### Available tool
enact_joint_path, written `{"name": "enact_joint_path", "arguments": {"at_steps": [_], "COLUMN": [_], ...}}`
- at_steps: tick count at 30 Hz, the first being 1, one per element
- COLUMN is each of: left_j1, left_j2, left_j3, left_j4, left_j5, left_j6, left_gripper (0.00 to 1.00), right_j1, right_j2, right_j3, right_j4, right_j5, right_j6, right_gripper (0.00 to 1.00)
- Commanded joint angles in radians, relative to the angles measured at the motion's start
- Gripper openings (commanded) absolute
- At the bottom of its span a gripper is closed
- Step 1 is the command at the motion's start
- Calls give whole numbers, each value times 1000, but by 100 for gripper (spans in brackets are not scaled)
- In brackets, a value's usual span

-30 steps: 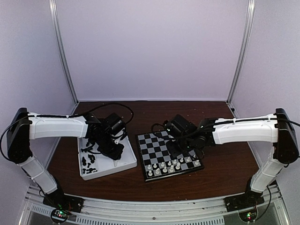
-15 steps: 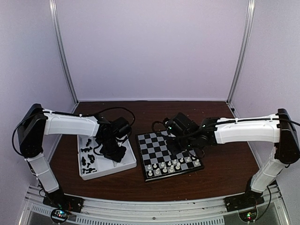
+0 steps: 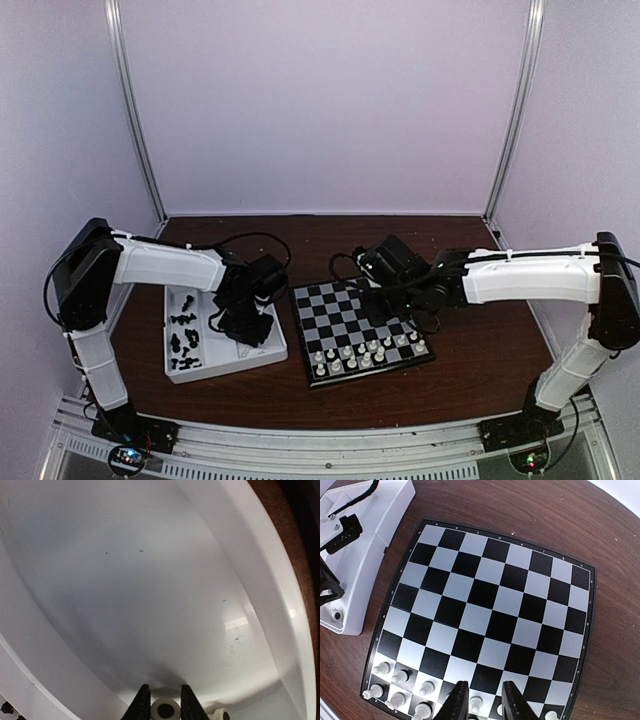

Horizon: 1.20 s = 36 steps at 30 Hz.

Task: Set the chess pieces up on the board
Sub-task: Pick up the chess piece from the storage box.

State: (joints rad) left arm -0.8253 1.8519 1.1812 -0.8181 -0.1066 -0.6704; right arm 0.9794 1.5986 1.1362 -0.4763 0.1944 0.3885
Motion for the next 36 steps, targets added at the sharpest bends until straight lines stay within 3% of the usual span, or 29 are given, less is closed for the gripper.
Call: {"name": "enact_joint_path", "arguments": {"at_steps": [1,5,9,21,27,36], "left_j1": [6,5,5,-3,-3,2], "left_j2": [26,17,-4,-9,-15,-128], "left_j3": [16,20,8,-12,-2,13], "left_j4": [-22,-55,-76,-94,-97,-9], "left_j5": [-15,4,16,73,29,-57], "left_j6": [-10,-8,-15,-23,-18,-25], "left_gripper": [20,34,37,26,12,14], "right_j1": [-12,-20,-25,-36,-38,-39], "right_j2": [-31,-32,-35,-41,-46,-55], "right_j3": [-11,-13,-23,-30,-30,-23], "right_j4": [19,24,42,48,51,88], "right_j5": [-14,-23,-34,-49,-62,-102], "right_j6": [-17,-20,-18,-25,-22,-9], "right_gripper": [26,26,26,26,26,26]}}
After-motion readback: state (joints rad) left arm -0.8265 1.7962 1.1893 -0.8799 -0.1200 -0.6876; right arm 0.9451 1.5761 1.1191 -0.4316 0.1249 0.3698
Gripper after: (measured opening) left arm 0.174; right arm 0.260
